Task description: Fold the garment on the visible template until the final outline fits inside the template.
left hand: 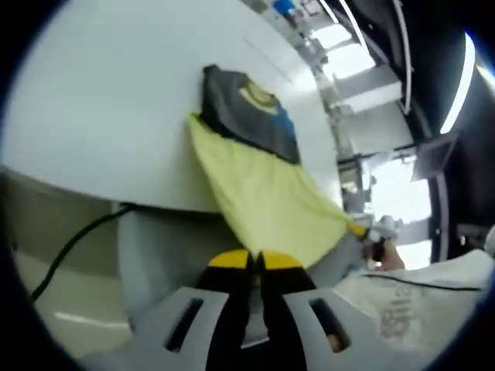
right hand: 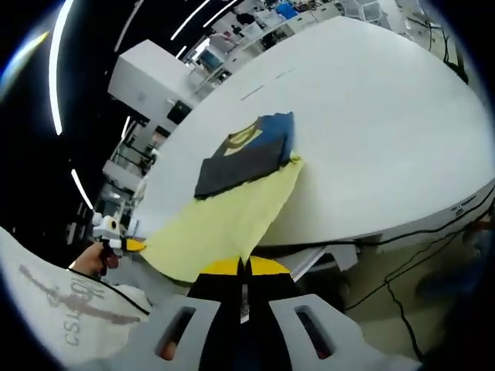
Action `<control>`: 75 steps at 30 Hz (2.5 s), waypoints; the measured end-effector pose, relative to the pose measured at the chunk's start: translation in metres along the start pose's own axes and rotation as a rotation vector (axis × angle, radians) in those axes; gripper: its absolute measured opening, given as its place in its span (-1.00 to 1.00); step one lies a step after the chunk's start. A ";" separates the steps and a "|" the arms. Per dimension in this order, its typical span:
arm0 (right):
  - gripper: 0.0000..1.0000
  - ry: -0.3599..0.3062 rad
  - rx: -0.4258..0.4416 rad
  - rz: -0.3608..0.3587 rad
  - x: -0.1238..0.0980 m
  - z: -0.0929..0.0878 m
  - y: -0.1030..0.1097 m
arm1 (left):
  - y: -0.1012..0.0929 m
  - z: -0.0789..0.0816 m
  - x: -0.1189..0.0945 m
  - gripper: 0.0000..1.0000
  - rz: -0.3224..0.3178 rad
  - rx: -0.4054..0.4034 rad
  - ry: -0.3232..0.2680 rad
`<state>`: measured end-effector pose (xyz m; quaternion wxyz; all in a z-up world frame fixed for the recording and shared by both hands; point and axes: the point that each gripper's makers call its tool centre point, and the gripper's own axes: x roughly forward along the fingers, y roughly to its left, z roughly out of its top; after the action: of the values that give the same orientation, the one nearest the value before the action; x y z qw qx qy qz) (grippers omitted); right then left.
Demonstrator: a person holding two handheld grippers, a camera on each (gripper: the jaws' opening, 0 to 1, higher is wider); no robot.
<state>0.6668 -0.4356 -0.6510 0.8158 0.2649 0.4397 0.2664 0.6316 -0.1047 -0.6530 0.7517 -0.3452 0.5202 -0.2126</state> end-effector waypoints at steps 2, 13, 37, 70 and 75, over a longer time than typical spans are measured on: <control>-0.97 -0.018 0.009 0.010 -0.004 0.004 0.004 | -0.004 0.005 -0.005 -1.00 -0.013 -0.007 -0.023; -0.97 -0.027 0.006 0.027 -0.015 0.002 0.030 | -0.022 0.011 -0.015 -1.00 -0.033 -0.013 -0.058; -0.97 -0.145 0.007 0.102 0.047 0.115 0.021 | -0.023 0.155 0.026 -1.00 -0.033 0.128 -0.139; -0.97 -0.133 -0.006 0.088 0.140 0.206 -0.023 | 0.023 0.264 0.097 -1.00 0.026 0.111 -0.187; -0.97 -0.114 0.027 0.083 0.153 0.200 -0.033 | 0.035 0.265 0.109 -1.00 0.048 0.091 -0.170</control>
<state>0.9174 -0.3968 -0.6665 0.8241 0.3088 0.3847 0.2783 0.9168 -0.0765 -0.6895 0.8128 -0.3150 0.4524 -0.1881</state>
